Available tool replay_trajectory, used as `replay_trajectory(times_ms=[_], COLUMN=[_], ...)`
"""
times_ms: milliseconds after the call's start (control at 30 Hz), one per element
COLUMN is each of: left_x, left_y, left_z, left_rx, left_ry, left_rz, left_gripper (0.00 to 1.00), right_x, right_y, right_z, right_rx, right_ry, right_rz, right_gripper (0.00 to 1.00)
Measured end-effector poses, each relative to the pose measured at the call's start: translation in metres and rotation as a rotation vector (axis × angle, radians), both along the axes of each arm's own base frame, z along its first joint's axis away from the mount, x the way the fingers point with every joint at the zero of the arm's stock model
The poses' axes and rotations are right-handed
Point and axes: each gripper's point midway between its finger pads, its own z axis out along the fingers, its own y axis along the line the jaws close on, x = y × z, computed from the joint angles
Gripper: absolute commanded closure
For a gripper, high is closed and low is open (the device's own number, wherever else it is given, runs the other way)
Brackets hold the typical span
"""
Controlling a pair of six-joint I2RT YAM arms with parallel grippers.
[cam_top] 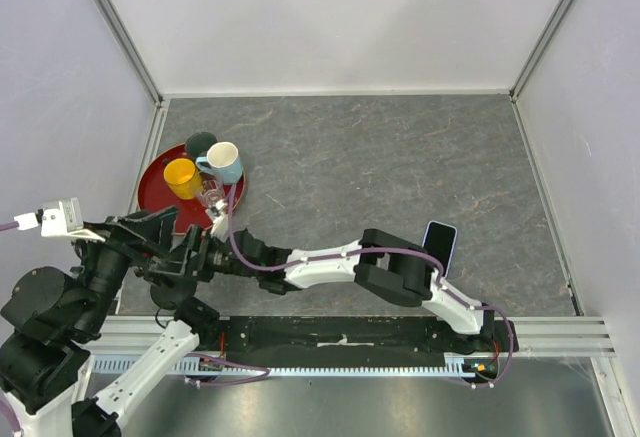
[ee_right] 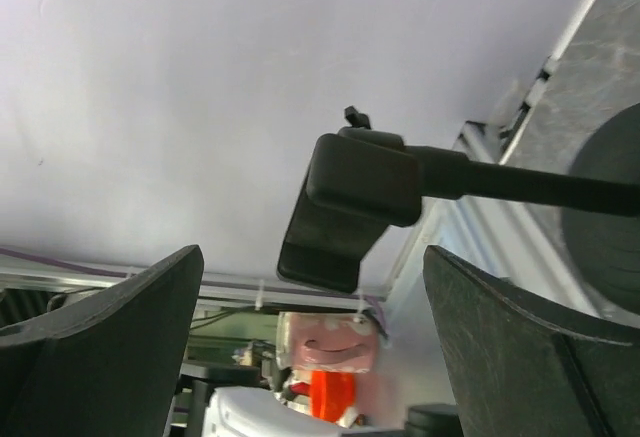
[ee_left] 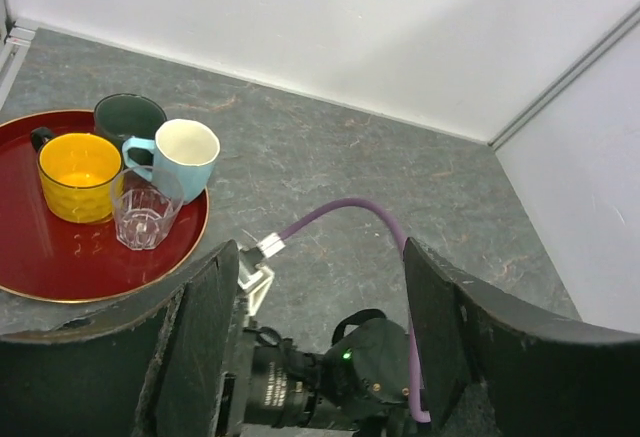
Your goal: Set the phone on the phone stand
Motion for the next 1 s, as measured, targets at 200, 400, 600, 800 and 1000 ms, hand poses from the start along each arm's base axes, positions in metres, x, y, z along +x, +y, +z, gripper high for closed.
replay_trajectory(times_ms=[200,400,600,800,1000], left_x=[-0.005,-0.011,-0.011,-0.012,-0.012], left_y=[-0.004,-0.001,0.000,0.000,0.002], left_z=[0.003,0.005,0.005,0.006,0.004], left_rx=[0.017,0.008,0.008,0.006,0.009], left_ry=[-0.016,-0.035,-0.038,-0.041,-0.035], left_rz=[-0.038,-0.042,-0.041,-0.041,-0.034], left_gripper=[0.27,0.28,0.28,0.29,0.29], right_x=[-0.010,-0.001,0.003,0.001,0.005], right_y=[0.028,0.032,0.035,0.038,0.030], right_z=[-0.008,-0.027,-0.018,-0.008,-0.012], right_rx=[-0.003,-0.057,-0.053,-0.027,0.001], right_ry=[0.103,0.165,0.168,0.177,0.182], right_rz=[0.013,-0.038,-0.053,-0.029,-0.014], right_gripper=[0.09,0.18,0.41,0.76,1.00])
